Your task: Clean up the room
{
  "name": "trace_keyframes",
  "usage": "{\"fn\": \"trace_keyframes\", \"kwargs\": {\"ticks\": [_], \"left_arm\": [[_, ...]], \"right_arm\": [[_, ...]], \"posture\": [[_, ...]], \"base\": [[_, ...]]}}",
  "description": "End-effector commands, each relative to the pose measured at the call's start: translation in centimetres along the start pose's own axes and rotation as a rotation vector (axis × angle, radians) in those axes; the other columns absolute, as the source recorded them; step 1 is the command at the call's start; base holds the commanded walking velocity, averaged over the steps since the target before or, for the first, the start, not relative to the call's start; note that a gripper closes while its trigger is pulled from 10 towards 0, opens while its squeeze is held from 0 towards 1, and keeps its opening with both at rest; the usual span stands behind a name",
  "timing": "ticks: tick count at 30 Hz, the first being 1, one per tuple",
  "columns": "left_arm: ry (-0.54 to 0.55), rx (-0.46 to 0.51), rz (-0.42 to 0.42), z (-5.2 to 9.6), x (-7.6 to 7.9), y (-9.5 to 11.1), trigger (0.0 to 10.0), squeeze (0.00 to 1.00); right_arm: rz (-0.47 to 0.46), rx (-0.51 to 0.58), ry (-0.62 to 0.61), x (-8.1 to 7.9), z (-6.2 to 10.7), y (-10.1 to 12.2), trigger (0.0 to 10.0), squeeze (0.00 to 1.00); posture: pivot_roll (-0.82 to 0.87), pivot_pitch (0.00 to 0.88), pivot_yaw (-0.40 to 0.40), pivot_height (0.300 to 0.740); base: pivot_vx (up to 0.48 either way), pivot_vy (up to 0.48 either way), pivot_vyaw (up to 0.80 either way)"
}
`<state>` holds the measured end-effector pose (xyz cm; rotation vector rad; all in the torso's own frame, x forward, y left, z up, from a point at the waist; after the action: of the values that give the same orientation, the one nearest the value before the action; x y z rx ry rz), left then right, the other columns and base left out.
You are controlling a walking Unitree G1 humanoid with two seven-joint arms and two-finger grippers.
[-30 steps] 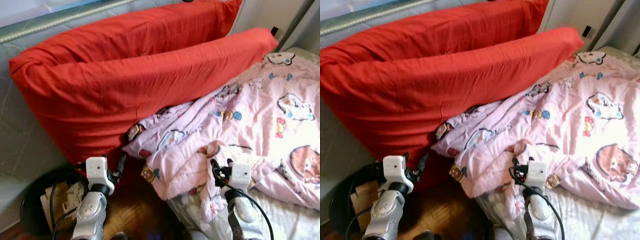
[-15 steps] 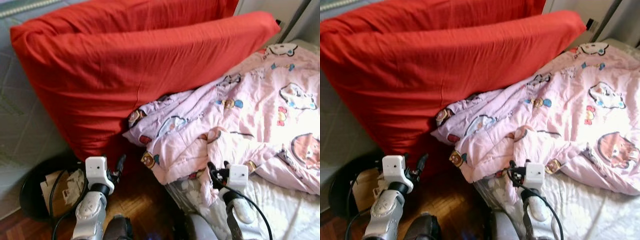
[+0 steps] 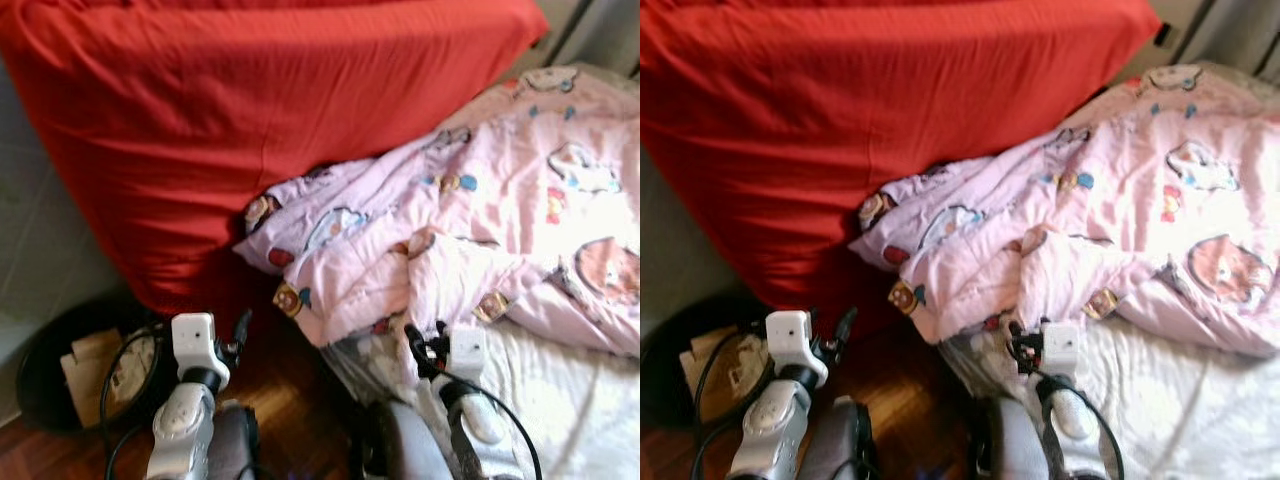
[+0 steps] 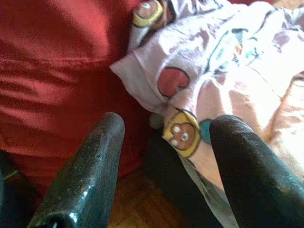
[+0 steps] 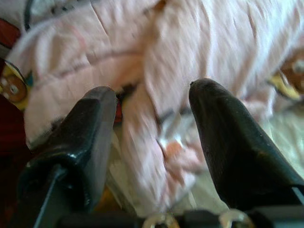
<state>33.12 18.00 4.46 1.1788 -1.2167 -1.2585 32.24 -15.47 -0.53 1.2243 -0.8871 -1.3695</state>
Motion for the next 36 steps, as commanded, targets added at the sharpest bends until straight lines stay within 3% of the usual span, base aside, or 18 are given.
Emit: {"fn": "trace_keyframes", "kwargs": {"ticks": [1, 8, 16, 22, 23, 24, 25, 36], "left_arm": [[-0.006, -0.019, 0.007, 0.3, 0.3, -0.5, 10.0, 0.0], [-0.009, -0.02, 0.007, 0.3, 0.4, -0.5, 10.0, 0.0], [-0.007, -0.02, 0.009, 0.3, 0.3, -0.4, 10.0, 0.0], [-0.008, -0.02, 0.008, 0.4, 0.3, -0.5, 10.0, 0.0], [-0.008, -0.021, 0.007, 0.5, 0.3, -0.5, 10.0, 0.0], [-0.008, -0.022, 0.007, 0.5, 0.3, -0.5, 10.0, 0.0], [-0.008, -0.022, 0.007, 0.5, 0.3, -0.5, 10.0, 0.0], [-0.013, -0.027, 0.003, 0.8, 0.3, -0.6, 10.0, 0.0]], "right_arm": [[-0.013, -0.033, -0.01, 0.2, 0.4, -0.9, 10.0, 0.0], [0.003, -0.113, -0.015, 0.4, 0.5, -2.2, 10.0, 0.0], [-0.009, -0.068, -0.007, 0.2, 0.4, -1.5, 10.0, 0.0], [0.049, -0.058, -0.114, 1.9, 0.7, -1.3, 10.0, 0.0], [0.057, -0.066, -0.11, 2.0, 0.9, -1.5, 10.0, 0.16], [0.063, -0.071, -0.109, 2.0, 1.0, -1.6, 10.0, 0.5], [0.073, -0.077, -0.111, 2.1, 1.0, -1.7, 10.0, 1.0], [0.089, -0.184, -0.084, 1.7, 1.2, -3.5, 10.0, 1.0]], "posture": [[0.0, 0.241, -0.037, 0.62], [0.0, 0.244, -0.038, 0.615], [0.01, 0.246, -0.036, 0.6], [0.0, 0.25, -0.035, 0.6], [0.0, 0.251, -0.035, 0.6], [0.0, 0.253, -0.035, 0.6], [0.0, 0.253, -0.035, 0.6], [0.01, 0.263, -0.033, 0.6]], "base": [[0.0, 0.0, 0.0], [0.0, 0.0, 0.0], [0.0, 0.0, 0.0], [0.0, 0.0, 0.0], [0.0, 0.0, 0.0], [0.0, 0.0, 0.0], [0.0, 0.0, 0.0], [0.0, 0.0, 0.0]]}}
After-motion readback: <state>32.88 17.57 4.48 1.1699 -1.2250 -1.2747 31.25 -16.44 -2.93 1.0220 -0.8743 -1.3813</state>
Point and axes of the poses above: a point about 5 cm out from each wrist's last joint towards the gripper, its own z axis pointing back from the gripper into the wrist, its own y axis along the axis of the wrist's last joint, x = y × z, the point moved 5 cm from there along -z, pointing out of the wrist towards the gripper, and after that the axes turned 5 degrees about -z, right-handed, at the moved point
